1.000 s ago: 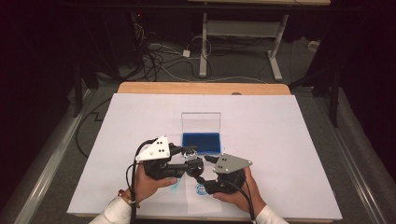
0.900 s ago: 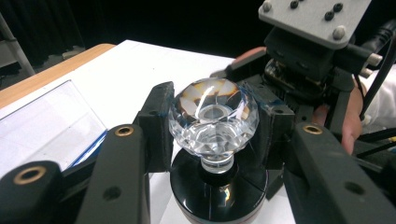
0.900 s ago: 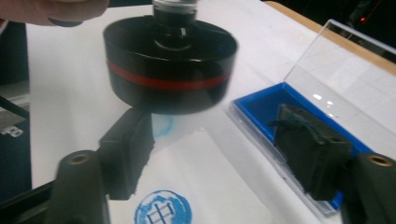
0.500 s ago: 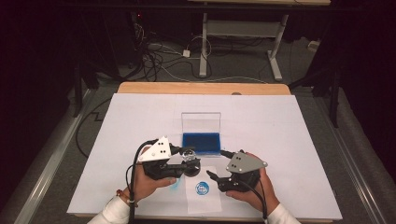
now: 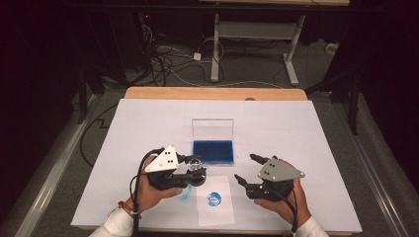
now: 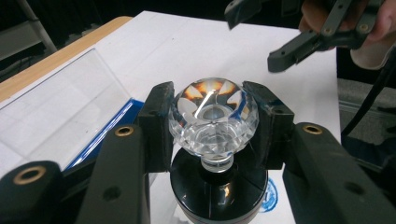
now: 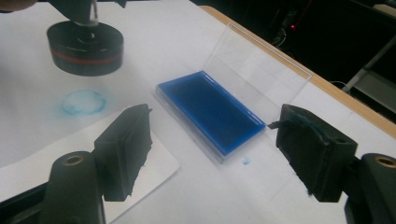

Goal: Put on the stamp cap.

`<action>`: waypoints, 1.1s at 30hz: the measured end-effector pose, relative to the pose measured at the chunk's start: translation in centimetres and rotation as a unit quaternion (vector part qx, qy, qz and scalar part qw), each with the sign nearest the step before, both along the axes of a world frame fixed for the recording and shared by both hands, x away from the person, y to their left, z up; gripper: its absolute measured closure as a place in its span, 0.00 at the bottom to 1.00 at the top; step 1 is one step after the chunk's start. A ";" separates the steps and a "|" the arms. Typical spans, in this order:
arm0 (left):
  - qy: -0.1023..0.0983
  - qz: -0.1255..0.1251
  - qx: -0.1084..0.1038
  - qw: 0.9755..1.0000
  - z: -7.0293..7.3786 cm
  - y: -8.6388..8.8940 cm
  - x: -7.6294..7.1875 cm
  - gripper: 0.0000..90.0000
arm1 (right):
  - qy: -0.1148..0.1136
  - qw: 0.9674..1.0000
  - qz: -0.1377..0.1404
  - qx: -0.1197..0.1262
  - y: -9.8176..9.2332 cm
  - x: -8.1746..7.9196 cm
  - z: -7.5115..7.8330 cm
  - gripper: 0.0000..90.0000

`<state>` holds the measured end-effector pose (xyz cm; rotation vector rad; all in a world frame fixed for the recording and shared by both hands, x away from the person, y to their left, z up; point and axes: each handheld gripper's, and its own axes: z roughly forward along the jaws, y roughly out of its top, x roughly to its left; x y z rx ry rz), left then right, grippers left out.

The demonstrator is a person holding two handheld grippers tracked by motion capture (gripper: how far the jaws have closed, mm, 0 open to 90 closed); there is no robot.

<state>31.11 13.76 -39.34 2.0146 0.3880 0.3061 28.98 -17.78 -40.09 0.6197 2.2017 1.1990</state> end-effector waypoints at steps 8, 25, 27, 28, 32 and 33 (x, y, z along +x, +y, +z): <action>-0.007 0.012 0.011 1.000 0.3 1.0 0.3 0.61 | 0.003 1.000 -0.019 -0.008 -1.7 -0.5 -0.3 0.30; -0.011 0.032 0.022 0.999 0.5 2.1 0.8 0.61 | 0.009 0.999 -0.049 -0.017 -4.5 -1.9 -1.9 0.30; -0.011 0.032 0.022 0.999 0.5 2.1 0.8 0.61 | 0.015 0.998 -0.051 -0.018 -4.8 -2.1 -2.1 0.30; -0.012 0.033 0.023 0.999 0.6 2.2 0.8 0.61 | 0.017 0.998 -0.052 -0.019 -5.0 -2.2 -2.2 0.30; -0.012 0.039 0.016 0.999 0.7 2.4 0.9 0.61 | 0.022 0.998 -0.058 -0.021 -5.5 -2.4 -2.5 0.30; -0.013 0.040 0.016 0.999 0.7 2.5 0.9 0.61 | 0.024 0.998 -0.060 -0.020 -5.6 -2.5 -2.6 0.30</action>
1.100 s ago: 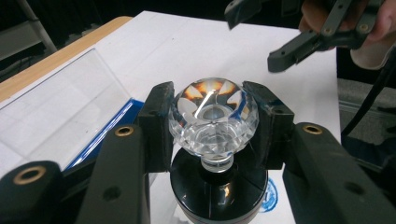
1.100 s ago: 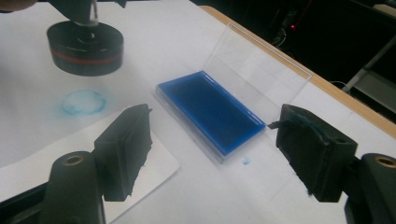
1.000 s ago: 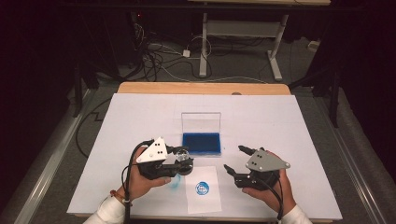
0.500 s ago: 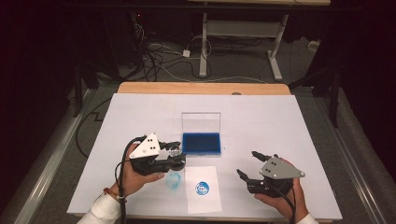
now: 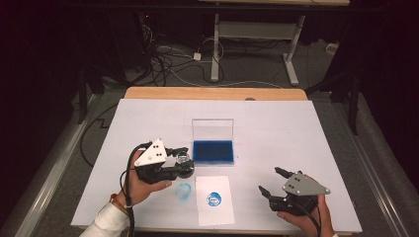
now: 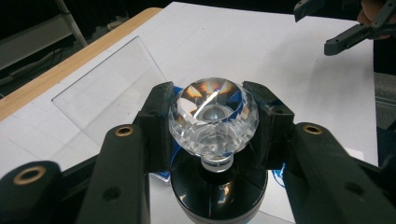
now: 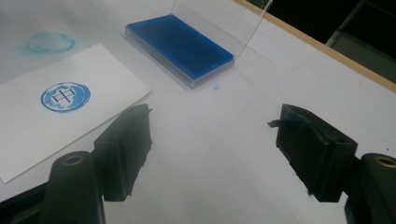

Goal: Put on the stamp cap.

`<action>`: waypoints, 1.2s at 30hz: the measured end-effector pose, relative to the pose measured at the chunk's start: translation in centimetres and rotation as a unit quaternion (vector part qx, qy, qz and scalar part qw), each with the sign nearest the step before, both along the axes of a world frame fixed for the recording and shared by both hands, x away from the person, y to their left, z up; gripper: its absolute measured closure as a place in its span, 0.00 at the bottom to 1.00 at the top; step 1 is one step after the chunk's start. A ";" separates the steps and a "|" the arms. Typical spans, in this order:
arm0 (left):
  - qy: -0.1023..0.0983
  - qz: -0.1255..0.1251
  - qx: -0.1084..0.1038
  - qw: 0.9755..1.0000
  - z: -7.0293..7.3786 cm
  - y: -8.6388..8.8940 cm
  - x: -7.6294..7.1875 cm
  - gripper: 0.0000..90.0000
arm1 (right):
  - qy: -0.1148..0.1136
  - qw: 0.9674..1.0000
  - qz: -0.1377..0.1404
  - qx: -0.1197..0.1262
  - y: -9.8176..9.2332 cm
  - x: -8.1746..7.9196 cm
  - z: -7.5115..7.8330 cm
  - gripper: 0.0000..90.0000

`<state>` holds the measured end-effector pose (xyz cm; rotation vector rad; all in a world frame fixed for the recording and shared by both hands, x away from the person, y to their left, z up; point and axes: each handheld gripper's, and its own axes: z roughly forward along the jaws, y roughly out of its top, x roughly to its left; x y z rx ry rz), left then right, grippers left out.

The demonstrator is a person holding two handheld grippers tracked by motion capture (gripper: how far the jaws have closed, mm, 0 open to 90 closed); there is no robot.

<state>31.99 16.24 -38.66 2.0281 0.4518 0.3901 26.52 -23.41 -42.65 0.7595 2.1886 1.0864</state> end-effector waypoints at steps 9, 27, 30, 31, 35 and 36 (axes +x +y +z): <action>-0.008 0.007 -0.004 1.000 0.4 0.4 0.1 0.61 | -0.005 1.000 -0.009 0.003 -0.6 -0.8 -0.4 0.29; -0.015 0.034 0.004 0.999 0.9 1.5 1.5 0.61 | -0.004 1.000 -0.009 0.003 -0.4 -0.6 -0.4 0.29; -0.013 0.039 0.003 0.999 0.9 1.8 2.0 0.61 | -0.004 1.000 -0.008 0.002 -0.4 -0.5 -0.5 0.29; -0.011 0.041 0.001 0.999 0.9 1.9 2.2 0.61 | -0.003 1.000 -0.008 0.003 -0.4 -0.5 -0.5 0.29; -0.009 0.048 0.004 0.999 0.8 2.0 2.7 0.61 | -0.002 1.000 -0.008 0.003 -0.3 -0.4 -0.5 0.29; -0.008 0.049 0.005 0.999 0.8 2.0 2.8 0.61 | -0.002 1.000 -0.008 0.003 -0.3 -0.4 -0.5 0.29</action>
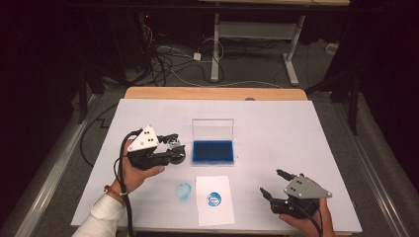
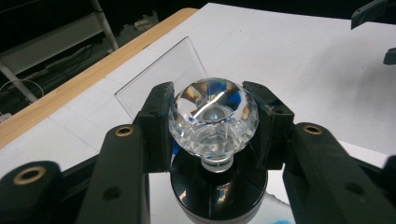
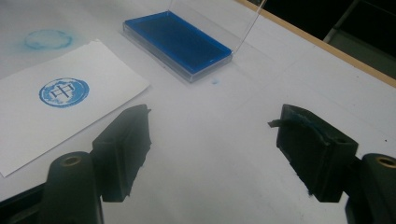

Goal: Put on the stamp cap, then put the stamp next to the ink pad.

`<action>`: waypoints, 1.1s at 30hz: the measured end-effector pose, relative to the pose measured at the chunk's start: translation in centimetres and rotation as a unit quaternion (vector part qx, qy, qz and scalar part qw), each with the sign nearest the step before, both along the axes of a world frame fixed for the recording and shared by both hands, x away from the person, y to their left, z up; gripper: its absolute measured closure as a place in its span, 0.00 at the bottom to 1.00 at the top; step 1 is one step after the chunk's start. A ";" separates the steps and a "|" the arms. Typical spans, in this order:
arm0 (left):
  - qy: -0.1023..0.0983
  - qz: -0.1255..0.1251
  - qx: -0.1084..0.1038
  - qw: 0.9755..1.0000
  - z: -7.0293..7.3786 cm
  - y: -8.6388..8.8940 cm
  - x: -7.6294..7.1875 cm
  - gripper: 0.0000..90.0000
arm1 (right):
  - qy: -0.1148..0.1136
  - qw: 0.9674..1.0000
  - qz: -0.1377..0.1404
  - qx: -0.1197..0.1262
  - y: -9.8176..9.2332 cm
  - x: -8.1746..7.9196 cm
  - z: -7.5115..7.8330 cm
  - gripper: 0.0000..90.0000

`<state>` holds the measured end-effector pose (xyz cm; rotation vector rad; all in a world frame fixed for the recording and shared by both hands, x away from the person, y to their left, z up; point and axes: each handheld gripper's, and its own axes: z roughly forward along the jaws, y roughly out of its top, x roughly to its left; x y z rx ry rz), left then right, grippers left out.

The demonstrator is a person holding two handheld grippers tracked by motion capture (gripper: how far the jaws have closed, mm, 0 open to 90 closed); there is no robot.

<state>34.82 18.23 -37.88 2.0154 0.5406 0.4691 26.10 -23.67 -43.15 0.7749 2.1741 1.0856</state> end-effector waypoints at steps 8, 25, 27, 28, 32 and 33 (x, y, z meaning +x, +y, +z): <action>0.010 0.009 0.004 1.000 -0.4 -0.2 1.4 0.61 | 0.000 1.000 0.002 -0.001 0.1 -0.1 0.0 0.29; 0.048 0.034 0.019 0.998 -2.7 -1.1 5.1 0.61 | 0.000 1.000 0.002 -0.003 -0.2 -0.3 0.0 0.29; 0.054 0.036 0.020 0.998 -3.0 -1.1 5.4 0.61 | 0.000 1.000 0.001 -0.001 -0.2 -0.3 0.0 0.29; 0.054 0.038 0.023 0.998 -3.1 -1.2 5.6 0.61 | 0.001 1.000 0.001 -0.002 -0.1 -0.3 0.0 0.29; 0.063 0.042 0.029 0.997 -3.7 -1.4 6.0 0.61 | 0.002 1.000 0.003 -0.004 0.0 -0.3 -0.1 0.29; 0.065 0.042 0.028 0.997 -3.9 -1.4 6.2 0.61 | 0.003 1.000 0.003 -0.004 0.0 -0.3 -0.1 0.29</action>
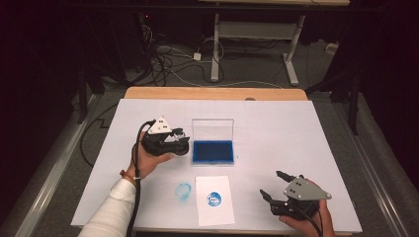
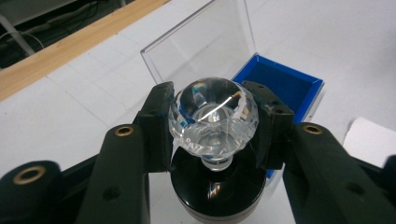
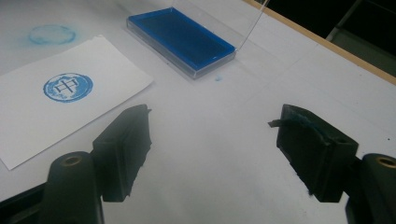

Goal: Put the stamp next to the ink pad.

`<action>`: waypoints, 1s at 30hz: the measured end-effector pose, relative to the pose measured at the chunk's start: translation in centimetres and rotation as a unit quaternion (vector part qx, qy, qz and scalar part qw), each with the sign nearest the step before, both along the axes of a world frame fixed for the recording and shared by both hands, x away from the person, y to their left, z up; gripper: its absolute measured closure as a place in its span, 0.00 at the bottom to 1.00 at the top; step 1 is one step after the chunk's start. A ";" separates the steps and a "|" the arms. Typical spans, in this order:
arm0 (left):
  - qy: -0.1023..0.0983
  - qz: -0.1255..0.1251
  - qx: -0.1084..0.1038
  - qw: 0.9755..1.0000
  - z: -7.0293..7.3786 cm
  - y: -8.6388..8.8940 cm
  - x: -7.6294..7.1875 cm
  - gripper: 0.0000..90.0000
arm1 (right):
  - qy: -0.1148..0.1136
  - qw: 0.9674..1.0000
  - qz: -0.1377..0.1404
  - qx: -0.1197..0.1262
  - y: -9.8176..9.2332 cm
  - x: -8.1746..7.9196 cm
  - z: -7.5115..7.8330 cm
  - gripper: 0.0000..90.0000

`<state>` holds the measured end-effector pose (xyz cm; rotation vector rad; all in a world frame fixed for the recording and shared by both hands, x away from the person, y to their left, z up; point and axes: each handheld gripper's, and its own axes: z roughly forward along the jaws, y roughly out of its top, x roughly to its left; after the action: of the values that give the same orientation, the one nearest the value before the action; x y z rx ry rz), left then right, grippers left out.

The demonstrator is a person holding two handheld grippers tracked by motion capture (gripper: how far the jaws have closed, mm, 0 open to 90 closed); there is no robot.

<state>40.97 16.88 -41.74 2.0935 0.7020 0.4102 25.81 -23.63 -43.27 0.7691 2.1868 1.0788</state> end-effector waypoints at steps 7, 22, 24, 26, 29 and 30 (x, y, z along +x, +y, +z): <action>0.010 0.008 0.002 1.000 -0.7 -0.1 0.6 0.61 | 0.001 1.000 0.005 -0.004 0.1 0.0 -0.1 0.29; 0.016 0.027 0.015 0.999 -2.9 0.0 1.6 0.61 | 0.005 1.000 0.005 -0.008 0.2 0.0 -0.2 0.29; 0.018 0.027 0.015 0.999 -3.3 0.0 1.6 0.60 | 0.005 1.000 0.005 -0.009 0.2 0.1 -0.2 0.29; 0.013 0.027 0.019 0.999 -3.5 -0.1 1.5 0.60 | 0.006 1.000 0.004 -0.010 0.2 0.1 -0.3 0.29; 0.014 0.026 0.020 0.999 -3.8 -0.2 1.4 0.60 | 0.007 1.000 0.004 -0.011 0.3 0.1 -0.3 0.29; 0.011 0.025 0.020 0.999 -4.0 -0.2 1.3 0.60 | 0.007 1.000 0.004 -0.012 0.3 0.1 -0.3 0.30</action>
<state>42.26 16.69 -45.72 2.1252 0.7660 0.4317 25.91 -23.32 -43.59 0.7597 2.2130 1.0528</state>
